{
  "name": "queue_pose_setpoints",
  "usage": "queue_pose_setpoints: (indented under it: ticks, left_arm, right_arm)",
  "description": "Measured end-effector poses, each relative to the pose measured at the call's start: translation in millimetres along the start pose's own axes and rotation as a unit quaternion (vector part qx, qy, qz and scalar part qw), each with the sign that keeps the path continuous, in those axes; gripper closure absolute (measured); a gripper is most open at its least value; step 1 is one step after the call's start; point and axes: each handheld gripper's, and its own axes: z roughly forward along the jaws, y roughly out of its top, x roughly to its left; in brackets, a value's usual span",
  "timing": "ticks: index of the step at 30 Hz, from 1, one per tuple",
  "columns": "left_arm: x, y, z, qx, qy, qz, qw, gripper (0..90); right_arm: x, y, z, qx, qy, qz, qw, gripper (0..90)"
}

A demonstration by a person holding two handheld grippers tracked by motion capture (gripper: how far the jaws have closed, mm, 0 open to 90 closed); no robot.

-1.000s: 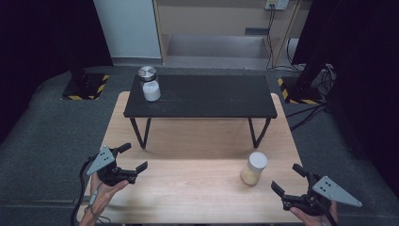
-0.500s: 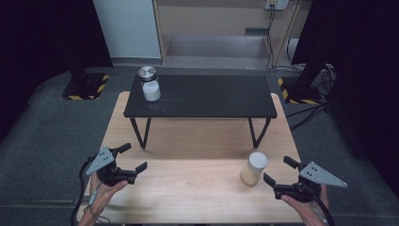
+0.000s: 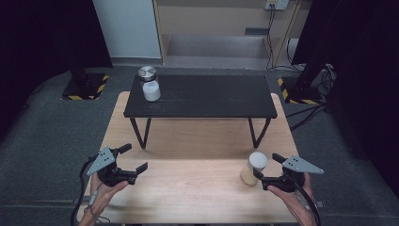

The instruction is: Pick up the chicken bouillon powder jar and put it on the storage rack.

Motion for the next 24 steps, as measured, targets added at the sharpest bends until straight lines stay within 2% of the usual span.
queue_pose_setpoints:
  ticks: [9,19,24]
  left_arm:
    - [0.3,0.4,0.3,0.002,-0.001,0.002,1.0000,0.0]
    - [0.2,0.6,0.3,0.004,-0.001,0.004,1.0000,0.0]
    - [0.7,0.6,0.4,0.004,-0.001,0.004,1.0000,0.0]
  right_arm:
    - [-1.0,-1.0,19.4,0.017,0.005,-0.002,0.9998,12.4]
    - [-0.9,-2.6,30.9,0.027,-0.002,-0.014,0.9995,32.8]
    - [1.7,-4.1,31.0,0.024,-0.009,-0.014,0.9996,33.4]
